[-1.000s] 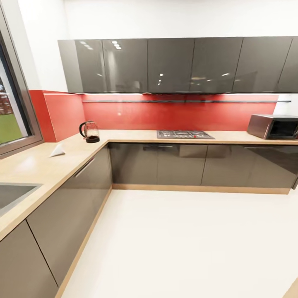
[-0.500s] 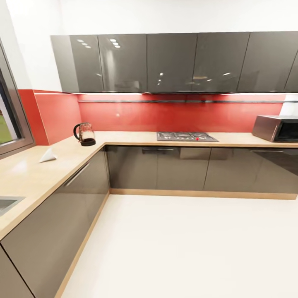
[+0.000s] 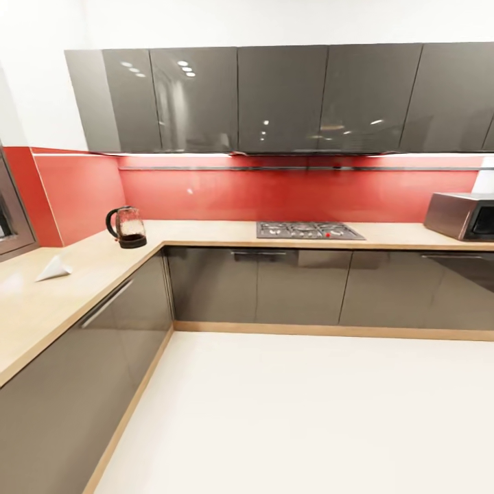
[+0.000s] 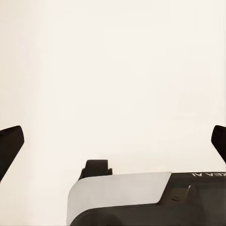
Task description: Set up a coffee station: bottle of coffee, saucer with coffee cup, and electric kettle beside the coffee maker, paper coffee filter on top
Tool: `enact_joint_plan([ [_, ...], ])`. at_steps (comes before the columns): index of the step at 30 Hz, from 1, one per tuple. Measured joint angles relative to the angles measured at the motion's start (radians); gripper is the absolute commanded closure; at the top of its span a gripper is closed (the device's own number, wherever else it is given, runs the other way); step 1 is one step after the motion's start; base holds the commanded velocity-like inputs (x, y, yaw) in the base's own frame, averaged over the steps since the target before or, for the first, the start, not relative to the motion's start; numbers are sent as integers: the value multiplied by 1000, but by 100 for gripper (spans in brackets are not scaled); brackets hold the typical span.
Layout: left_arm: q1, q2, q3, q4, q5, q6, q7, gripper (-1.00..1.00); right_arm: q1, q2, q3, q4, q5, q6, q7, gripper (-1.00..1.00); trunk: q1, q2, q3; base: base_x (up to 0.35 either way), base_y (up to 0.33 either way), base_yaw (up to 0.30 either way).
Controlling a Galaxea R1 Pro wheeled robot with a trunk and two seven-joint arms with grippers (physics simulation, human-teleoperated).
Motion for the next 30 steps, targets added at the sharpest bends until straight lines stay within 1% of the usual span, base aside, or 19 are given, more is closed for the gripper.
enact_joint_plan([
  [11, 0, 1, 0, 0, 0, 0, 0, -100, 0, 2, 0, 2, 0, 0, 0, -100, 0, 0, 0, 322, -108, 0],
  [21, 0, 2, 0, 0, 0, 0, 0, -100, 0, 1, 1, 24, 0, -1, -1, -100, 0, 0, 0, 322, -108, 0],
  [25, 0, 2, 0, 0, 0, 0, 0, -100, 0, 2, 1, 25, 0, -1, -1, -100, 0, 0, 0, 322, -108, 114],
  [30, 0, 2, 0, 0, 1, 1, 0, -100, 0, 2, 1, 26, 0, -2, -2, -100, 0, 0, 0, 280, -81, 235],
])
